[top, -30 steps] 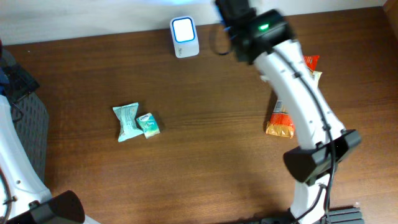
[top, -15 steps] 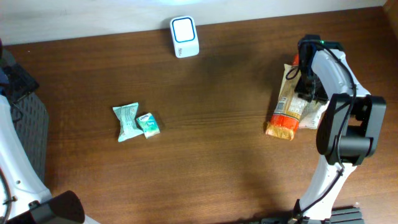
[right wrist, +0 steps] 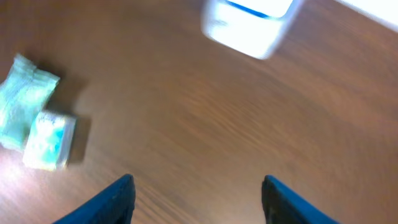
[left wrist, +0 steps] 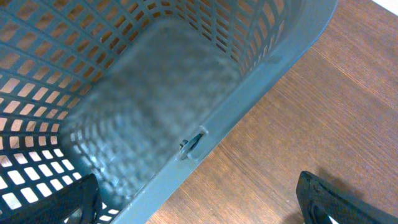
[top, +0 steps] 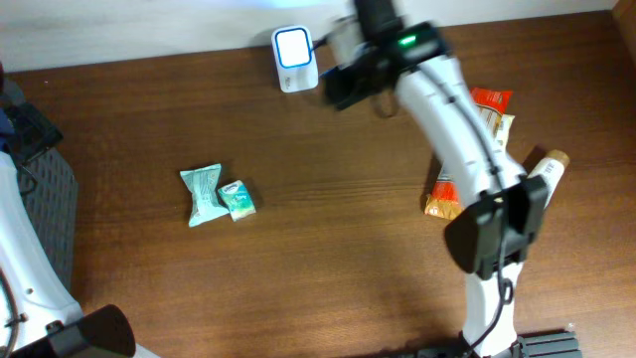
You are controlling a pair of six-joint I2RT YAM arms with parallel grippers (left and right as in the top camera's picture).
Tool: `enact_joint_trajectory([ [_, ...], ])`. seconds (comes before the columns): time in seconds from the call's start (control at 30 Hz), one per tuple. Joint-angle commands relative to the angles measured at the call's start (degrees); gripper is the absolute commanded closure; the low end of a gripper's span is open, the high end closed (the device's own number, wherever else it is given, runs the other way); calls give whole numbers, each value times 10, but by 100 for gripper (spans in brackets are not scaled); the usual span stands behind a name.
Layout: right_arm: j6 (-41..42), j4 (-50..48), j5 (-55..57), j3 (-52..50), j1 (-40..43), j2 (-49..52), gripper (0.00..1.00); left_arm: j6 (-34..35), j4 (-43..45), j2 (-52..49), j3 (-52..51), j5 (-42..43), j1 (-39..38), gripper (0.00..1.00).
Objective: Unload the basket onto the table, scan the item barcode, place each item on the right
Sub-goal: 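Grasp the small green Kleenex pack with the right gripper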
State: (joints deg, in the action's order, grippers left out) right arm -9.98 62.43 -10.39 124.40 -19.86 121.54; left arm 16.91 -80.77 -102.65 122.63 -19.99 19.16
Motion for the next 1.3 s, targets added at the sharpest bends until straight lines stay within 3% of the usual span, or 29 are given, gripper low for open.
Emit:
enact_joint_trajectory([
  [0.0,-184,-17,68,6,-60,20,36,2,1,2,5,-4,1,1],
  [0.13,-162,-99,90,25,-87,19,28,2,1,2,5,-4,1,1],
  [0.23,20,-89,69,97,-111,19,29,2,1,2,5,-4,1,1],
  [0.3,170,-65,-23,100,-123,21,35,2,1,2,5,-4,1,1],
  [0.37,280,-66,-39,68,-144,43,36,2,1,2,5,-4,1,1],
  [0.63,446,-39,-70,53,-184,184,40,2,1,2,5,-4,1,1],
  [0.8,465,-52,-72,53,-188,196,39,2,1,2,5,-4,1,1],
  [1.13,441,16,-68,51,-213,196,39,2,1,2,5,-4,1,1],
  [1.27,442,-18,-82,-20,-216,206,39,2,1,2,5,-4,1,1],
])
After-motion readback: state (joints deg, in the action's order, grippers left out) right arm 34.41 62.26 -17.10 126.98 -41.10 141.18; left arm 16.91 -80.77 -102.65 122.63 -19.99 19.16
